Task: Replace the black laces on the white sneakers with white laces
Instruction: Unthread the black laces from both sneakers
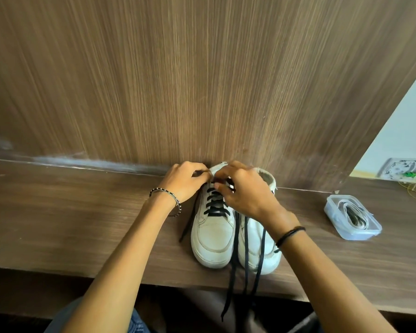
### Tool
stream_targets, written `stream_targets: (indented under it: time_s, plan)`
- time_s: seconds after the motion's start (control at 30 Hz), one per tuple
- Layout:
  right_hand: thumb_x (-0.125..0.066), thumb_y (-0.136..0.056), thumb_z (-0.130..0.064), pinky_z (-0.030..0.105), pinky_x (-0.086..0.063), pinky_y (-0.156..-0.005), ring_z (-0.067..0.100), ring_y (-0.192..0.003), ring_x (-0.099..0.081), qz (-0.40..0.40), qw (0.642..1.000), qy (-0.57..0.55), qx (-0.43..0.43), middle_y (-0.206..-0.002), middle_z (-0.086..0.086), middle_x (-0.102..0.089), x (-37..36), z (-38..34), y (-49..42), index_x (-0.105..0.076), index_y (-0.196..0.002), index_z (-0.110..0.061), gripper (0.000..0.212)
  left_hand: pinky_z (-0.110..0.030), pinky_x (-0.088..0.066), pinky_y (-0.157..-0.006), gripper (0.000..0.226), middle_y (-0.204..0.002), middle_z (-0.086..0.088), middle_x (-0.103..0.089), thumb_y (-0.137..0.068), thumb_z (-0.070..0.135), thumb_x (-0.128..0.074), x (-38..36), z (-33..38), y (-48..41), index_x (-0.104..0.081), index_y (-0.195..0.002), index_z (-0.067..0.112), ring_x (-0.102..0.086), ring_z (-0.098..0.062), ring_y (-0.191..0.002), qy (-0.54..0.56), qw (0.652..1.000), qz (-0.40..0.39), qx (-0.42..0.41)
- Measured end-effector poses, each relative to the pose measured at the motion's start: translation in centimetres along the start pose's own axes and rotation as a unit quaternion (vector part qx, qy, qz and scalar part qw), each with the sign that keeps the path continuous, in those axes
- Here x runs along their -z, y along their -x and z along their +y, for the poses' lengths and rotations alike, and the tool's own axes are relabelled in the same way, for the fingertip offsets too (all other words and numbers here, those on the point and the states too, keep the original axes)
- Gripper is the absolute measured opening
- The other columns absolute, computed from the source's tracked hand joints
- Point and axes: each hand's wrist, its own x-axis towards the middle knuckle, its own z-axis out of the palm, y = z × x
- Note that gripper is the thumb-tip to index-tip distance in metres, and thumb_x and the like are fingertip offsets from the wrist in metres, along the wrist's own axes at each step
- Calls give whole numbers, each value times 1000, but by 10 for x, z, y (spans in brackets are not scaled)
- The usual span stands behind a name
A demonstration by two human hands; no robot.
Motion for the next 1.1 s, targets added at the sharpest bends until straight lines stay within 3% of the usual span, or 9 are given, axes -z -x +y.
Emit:
stream_targets:
  time_s: [0.07, 0.2, 0.3, 0.43, 0.53, 0.67, 0.8, 1.0, 1.1]
  plan:
    - [-59, -101, -28, 47, -57, -76, 21, -98, -62, -14, 999, 49, -8, -115, -4, -56, -6, -3, -3, -71, -116, -22, 20, -31, -52, -91, 23, -106, 11, -76, -101, 41, -57, 2, -1, 1, -76, -111, 33, -66, -9, -106, 12, 1000, -9, 2]
    - [-55, -103, -26, 47, -57, -69, 28, -93, -64, 1, 996, 88, -27, -115, -2, -56, -12, -4, -8, -71, -110, -17, 19, -35, -53, -94, 23, -106, 11, -76, -101, 42, -56, 2, 0, 1, -76, -111, 34, -66, -9, -107, 15, 1000, -12, 5]
    - [-50, -101, -17, 43, -50, -59, 30, -78, -59, 99, 989, 84, -74, -109, 3, -53, -14, -7, -7, -60, -104, -5, 16, -39, -55, -91, 24, -102, 10, -75, -100, 42, -56, 1, 3, 2, -76, -109, 32, -67, -13, -101, 7, 1000, -5, 5]
    - [-51, -105, -20, 42, -46, -69, 30, -79, -56, 211, 969, -29, -128, -108, 7, -55, 5, 14, -12, -59, -103, -3, 18, -43, -59, -84, 23, -77, 15, -66, -99, 42, -56, 1, -2, 2, -76, -104, 33, -68, -15, -80, 19, 1000, -6, 10]
    - [-62, -101, -36, 45, -57, -74, 19, -78, -64, 113, 991, -49, -55, -94, -3, -67, 5, 25, -8, -70, -95, -16, 22, -44, -59, -83, 22, -74, 14, -66, -99, 44, -56, 0, -4, 2, -76, -103, 35, -67, -14, -78, 18, 1000, -1, 6]
    - [-67, -96, -41, 39, -55, -78, 10, -90, -61, 35, 999, -17, 7, -106, -9, -60, -6, 18, -4, -75, -107, -27, 19, -41, -58, -84, 23, -78, 16, -68, -99, 42, -55, 1, -1, 3, -76, -105, 34, -62, -4, -77, 18, 1000, -1, 5]
    - [-63, -98, -38, 42, -57, -76, 15, -98, -63, 3, 1000, 17, 17, -118, -8, -56, -10, 13, -7, -75, -114, -32, 20, -37, -53, -93, 24, -104, 12, -75, -100, 40, -54, 0, 3, 5, -76, -106, 35, -65, -10, -107, -1, 1000, -1, 6]
    - [-52, -102, -25, 39, -51, -53, 27, -73, -64, 86, 993, 83, -20, -107, -7, -52, -24, 3, -7, -67, -99, -17, 17, -38, -54, -89, 24, -96, 8, -75, -100, 41, -54, 0, 6, 5, -76, -103, 33, -66, -13, -99, 0, 1000, 3, 13]
    - [-50, -100, -18, 44, -55, -58, 31, -73, -63, 158, 983, 54, -73, -111, -1, -52, -19, 4, -11, -62, -98, -10, 15, -34, -52, -78, 23, -72, 14, -67, -100, 41, -55, 0, 5, 4, -76, -98, 31, -62, -11, -79, -2, 1000, 8, 8]
